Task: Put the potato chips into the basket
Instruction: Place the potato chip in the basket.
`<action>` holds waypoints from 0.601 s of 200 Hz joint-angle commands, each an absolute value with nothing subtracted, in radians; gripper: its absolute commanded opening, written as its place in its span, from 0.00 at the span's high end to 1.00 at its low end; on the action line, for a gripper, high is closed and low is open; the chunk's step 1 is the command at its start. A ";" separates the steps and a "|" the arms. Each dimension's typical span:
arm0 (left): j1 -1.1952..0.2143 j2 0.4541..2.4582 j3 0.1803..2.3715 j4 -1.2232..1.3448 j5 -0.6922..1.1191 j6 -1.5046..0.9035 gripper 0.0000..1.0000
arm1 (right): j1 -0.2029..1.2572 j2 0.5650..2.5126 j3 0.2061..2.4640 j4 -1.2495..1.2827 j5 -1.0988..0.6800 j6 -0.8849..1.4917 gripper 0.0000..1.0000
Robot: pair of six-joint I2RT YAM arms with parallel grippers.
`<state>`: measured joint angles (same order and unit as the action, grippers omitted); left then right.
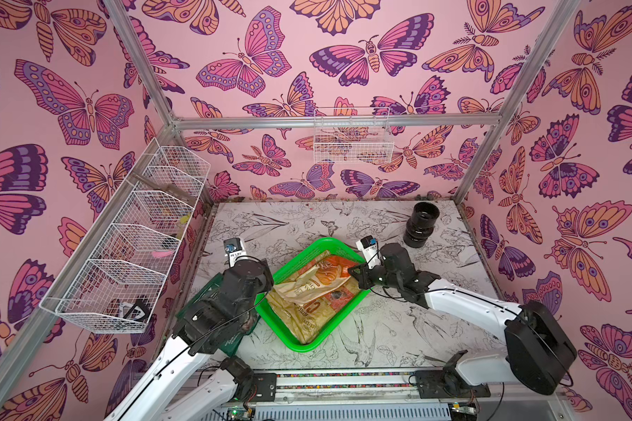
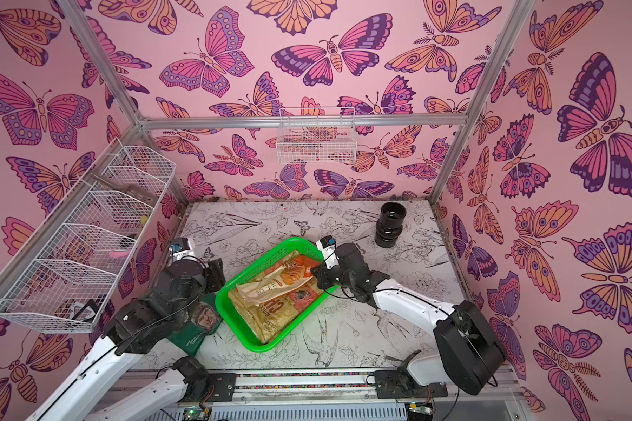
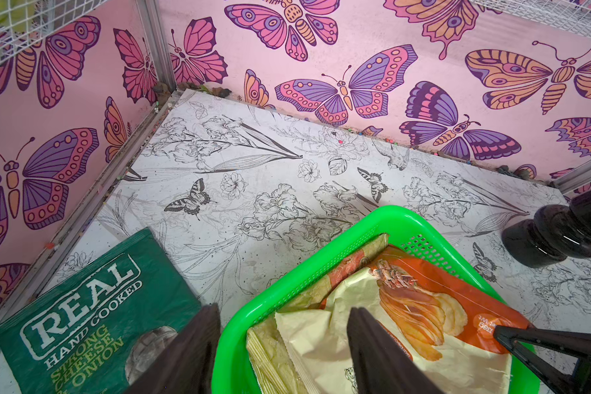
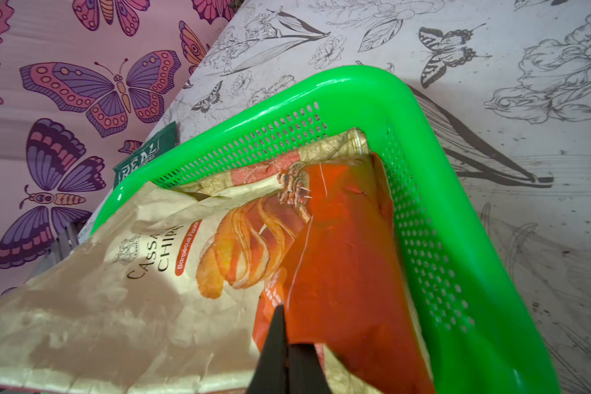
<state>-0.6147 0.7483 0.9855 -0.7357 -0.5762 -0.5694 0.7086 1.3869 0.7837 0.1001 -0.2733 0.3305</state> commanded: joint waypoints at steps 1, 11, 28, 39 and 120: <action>-0.605 0.751 0.969 -0.737 -0.598 -0.574 0.34 | 0.706 1.367 0.788 0.081 -0.211 0.300 1.00; -0.603 0.752 0.969 -0.735 -0.597 -0.571 0.34 | 0.709 1.368 0.795 0.081 -0.210 0.296 1.00; -0.600 0.755 0.969 -0.728 -0.597 -0.567 0.34 | 0.723 1.377 0.820 0.072 -0.199 0.279 1.00; -0.597 0.755 0.967 -0.725 -0.600 -0.567 0.34 | 0.738 1.390 0.846 0.063 -0.174 0.262 1.00; -0.590 0.720 0.943 -0.724 -0.610 -0.578 0.34 | 0.784 1.502 1.028 0.130 -0.273 0.193 1.00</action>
<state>-0.6003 0.7338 0.9600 -0.7326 -0.5770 -0.5694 0.7715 1.4754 0.9543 0.0772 -0.2199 0.2337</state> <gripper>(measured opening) 0.656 0.043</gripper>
